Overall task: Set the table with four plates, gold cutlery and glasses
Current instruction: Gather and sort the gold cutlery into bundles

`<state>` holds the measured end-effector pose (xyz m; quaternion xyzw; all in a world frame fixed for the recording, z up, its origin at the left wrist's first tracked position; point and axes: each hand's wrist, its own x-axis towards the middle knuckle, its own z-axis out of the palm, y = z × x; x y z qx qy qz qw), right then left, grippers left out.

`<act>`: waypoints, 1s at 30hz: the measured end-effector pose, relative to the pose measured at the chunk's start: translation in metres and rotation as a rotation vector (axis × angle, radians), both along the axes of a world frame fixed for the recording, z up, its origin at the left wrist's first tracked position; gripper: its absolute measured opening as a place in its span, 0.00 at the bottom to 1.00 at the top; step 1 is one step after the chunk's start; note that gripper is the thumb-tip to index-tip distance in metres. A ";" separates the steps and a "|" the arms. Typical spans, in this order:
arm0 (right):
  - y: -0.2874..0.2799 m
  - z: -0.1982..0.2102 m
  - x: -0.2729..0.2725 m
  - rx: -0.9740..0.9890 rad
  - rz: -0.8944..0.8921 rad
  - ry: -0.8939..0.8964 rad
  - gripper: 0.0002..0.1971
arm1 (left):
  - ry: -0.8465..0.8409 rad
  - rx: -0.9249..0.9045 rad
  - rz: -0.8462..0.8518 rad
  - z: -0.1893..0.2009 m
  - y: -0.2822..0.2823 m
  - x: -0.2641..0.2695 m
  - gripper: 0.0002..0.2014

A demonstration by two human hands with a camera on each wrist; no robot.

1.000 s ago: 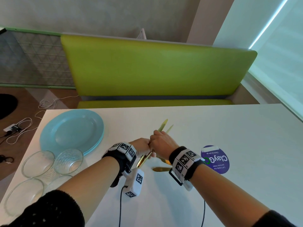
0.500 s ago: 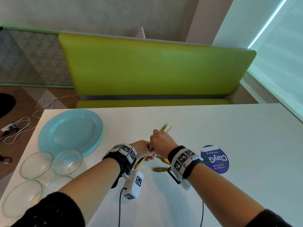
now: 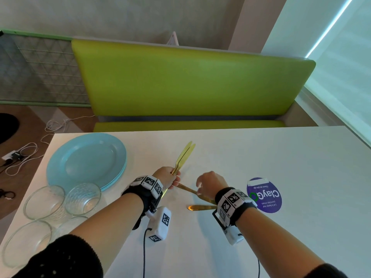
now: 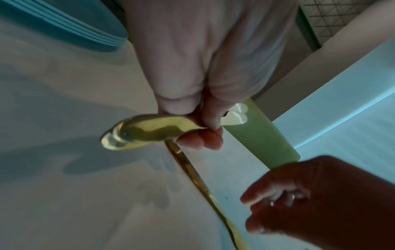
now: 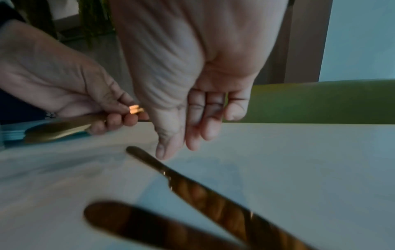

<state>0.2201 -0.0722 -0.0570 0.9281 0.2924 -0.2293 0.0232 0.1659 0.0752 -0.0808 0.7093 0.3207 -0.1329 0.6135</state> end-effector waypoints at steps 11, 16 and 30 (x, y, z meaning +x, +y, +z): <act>0.011 -0.019 -0.017 -0.099 0.025 -0.055 0.15 | 0.004 -0.038 0.042 -0.002 0.008 -0.003 0.15; 0.021 -0.022 -0.020 -0.134 0.158 -0.126 0.14 | -0.002 -0.022 0.054 0.000 0.011 0.000 0.12; 0.032 -0.025 -0.019 -0.048 0.240 -0.092 0.15 | 0.017 -0.054 0.027 0.000 0.015 0.002 0.13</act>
